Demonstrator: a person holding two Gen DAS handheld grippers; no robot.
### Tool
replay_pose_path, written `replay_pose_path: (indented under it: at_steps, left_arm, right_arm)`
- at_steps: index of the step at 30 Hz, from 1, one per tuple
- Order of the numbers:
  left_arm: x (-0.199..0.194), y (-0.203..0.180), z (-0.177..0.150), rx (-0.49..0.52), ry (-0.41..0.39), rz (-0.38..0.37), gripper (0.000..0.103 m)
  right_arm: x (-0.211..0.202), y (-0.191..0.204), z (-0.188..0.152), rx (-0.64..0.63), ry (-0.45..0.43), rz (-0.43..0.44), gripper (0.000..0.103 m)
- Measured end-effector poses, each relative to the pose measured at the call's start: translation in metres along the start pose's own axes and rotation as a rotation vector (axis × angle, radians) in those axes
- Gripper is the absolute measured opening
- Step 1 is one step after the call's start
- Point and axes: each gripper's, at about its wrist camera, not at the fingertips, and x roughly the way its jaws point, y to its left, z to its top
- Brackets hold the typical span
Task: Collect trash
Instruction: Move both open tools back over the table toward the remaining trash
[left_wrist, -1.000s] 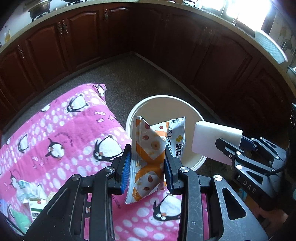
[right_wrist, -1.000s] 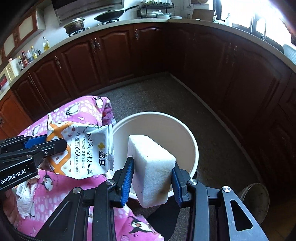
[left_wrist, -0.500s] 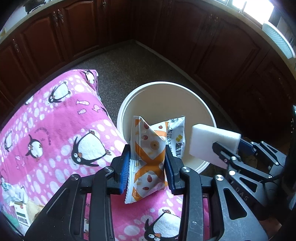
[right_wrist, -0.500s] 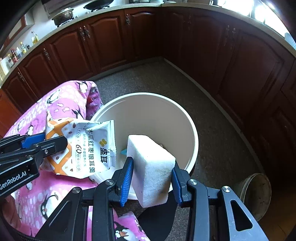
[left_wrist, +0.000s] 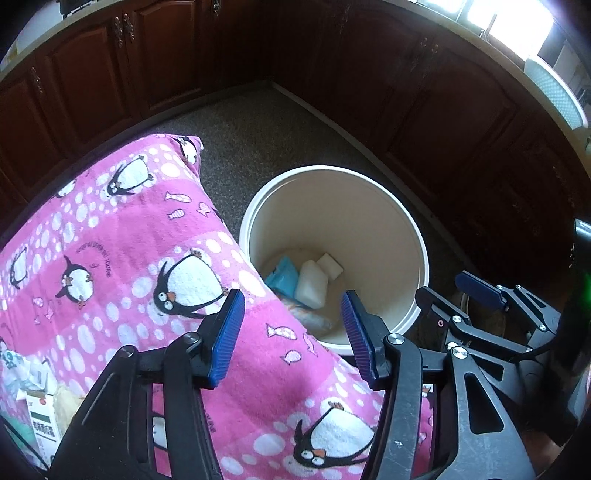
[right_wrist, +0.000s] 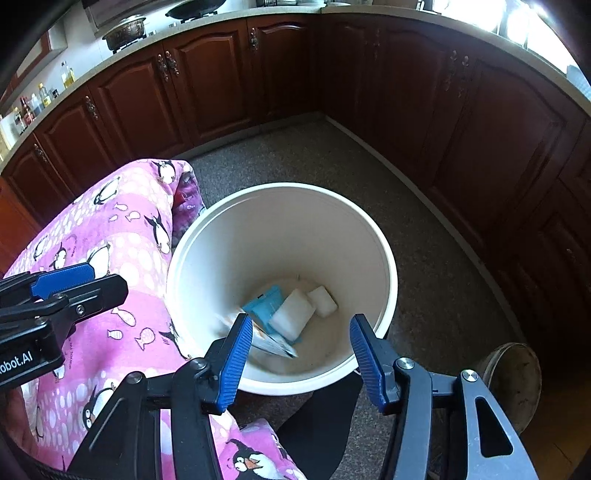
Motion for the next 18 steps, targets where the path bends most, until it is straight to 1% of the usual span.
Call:
replay_pose_path:
  at_steps: [6,8,10,11,15,18]
  left_arm:
    - [-0.023,0.007,-0.008,-0.011,-0.039,0.012,0.053]
    - [-0.035,0.009,-0.011,-0.012,-0.06,0.017,0.053]
    - [-0.05,0.013,-0.014,-0.018,-0.087,0.02,0.053]
    - [-0.057,0.015,-0.016,-0.022,-0.099,0.019,0.053]
    - [-0.084,0.026,-0.024,-0.045,-0.135,0.029,0.053]
    - [-0.108,0.04,-0.032,-0.059,-0.158,0.039,0.053]
  right_arm:
    - [-0.017,0.009,-0.002,-0.021,-0.03,-0.011,0.054]
    - [-0.027,0.015,-0.001,-0.028,-0.053,-0.021,0.057]
    - [-0.037,0.021,-0.001,-0.036,-0.079,-0.026,0.067]
    - [-0.041,0.025,-0.001,-0.042,-0.09,-0.025,0.067]
    - [-0.058,0.047,0.003,-0.081,-0.112,0.001,0.067]
    - [-0.071,0.064,0.005,-0.106,-0.131,0.042,0.067]
